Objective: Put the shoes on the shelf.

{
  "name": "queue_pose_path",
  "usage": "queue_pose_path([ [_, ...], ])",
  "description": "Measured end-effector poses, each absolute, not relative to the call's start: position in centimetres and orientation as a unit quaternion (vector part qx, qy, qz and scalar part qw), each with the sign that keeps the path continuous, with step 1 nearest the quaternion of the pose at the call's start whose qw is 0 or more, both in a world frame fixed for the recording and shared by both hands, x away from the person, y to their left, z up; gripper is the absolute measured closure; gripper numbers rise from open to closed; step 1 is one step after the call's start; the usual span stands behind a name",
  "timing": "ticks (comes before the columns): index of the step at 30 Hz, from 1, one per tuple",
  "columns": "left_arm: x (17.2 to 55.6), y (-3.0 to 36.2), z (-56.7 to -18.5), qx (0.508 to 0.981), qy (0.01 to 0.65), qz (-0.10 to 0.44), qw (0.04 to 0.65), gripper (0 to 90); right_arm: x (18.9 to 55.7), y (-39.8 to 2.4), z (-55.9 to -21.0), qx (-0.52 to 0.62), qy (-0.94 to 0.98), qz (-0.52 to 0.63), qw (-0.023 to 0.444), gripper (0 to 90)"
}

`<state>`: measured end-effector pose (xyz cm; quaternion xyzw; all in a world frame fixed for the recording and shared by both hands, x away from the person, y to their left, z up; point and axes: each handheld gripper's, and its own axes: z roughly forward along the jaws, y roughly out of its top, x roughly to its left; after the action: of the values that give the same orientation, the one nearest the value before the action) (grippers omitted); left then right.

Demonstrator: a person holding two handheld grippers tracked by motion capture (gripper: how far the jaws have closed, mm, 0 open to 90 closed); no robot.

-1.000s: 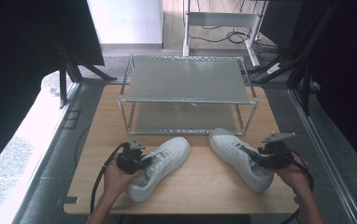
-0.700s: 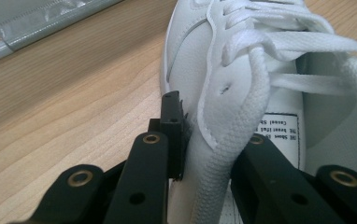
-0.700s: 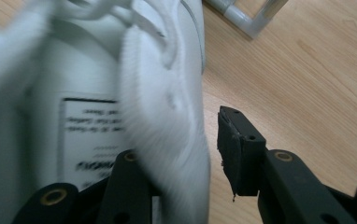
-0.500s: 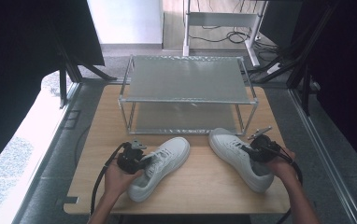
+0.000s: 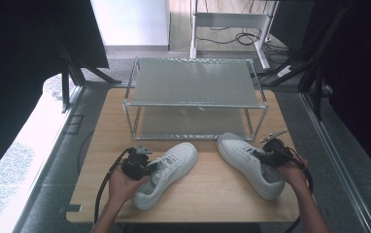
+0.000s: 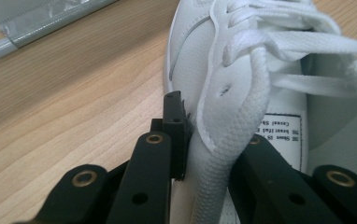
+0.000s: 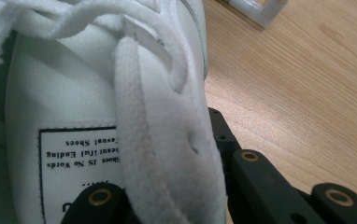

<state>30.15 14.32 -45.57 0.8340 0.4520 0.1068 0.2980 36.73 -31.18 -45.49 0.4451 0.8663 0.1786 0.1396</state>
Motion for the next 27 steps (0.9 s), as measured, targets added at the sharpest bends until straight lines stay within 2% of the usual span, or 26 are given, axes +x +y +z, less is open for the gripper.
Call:
queue_pose_path([
  [8,30.2,14.8,-45.6,0.823,0.453,0.094,0.330,81.7,36.5,-31.7,-45.4,0.456,0.856,0.205,0.135,86.7],
  [27,29.7,16.5,-44.3,0.793,0.454,0.074,0.400,82.2,32.7,-33.5,-43.9,0.493,0.771,0.380,0.137,86.6],
])
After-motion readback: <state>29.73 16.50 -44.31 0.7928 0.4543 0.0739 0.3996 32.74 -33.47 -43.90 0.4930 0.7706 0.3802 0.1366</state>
